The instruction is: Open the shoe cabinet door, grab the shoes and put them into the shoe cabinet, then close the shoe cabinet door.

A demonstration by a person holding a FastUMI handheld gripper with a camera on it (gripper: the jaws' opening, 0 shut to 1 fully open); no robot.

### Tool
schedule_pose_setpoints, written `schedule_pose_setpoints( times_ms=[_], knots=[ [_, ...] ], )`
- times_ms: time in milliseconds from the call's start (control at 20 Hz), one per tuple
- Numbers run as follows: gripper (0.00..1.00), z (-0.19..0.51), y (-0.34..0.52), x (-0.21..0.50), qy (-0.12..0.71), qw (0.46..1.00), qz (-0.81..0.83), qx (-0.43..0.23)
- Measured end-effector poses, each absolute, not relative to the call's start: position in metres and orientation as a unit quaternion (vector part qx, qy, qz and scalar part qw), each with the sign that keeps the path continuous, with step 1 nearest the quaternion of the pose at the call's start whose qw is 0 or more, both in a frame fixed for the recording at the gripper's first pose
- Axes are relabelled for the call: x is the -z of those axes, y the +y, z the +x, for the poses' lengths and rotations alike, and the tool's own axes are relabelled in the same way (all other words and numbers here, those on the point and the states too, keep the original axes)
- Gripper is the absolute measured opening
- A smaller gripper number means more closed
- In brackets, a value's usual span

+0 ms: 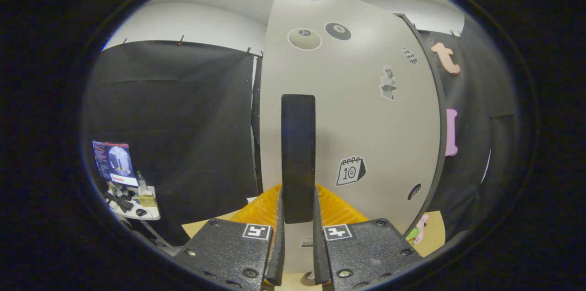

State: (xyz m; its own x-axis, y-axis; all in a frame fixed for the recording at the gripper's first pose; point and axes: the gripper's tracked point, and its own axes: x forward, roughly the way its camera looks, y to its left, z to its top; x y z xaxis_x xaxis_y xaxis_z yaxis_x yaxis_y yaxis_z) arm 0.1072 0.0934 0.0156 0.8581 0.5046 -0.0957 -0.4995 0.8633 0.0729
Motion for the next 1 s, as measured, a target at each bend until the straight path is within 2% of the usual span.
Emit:
schedule_pose_setpoints(
  times_ms=[300, 750, 1000],
  knots=[
    [0.29, 0.087, 0.066, -0.019, 0.034, 0.967, 0.029, -0.253],
    [0.28, 0.069, 0.024, -0.023, 0.017, 0.979, 0.032, -0.200],
    [0.24, 0.082, -0.013, -0.032, -0.018, 0.993, -0.030, -0.108]
  ],
)
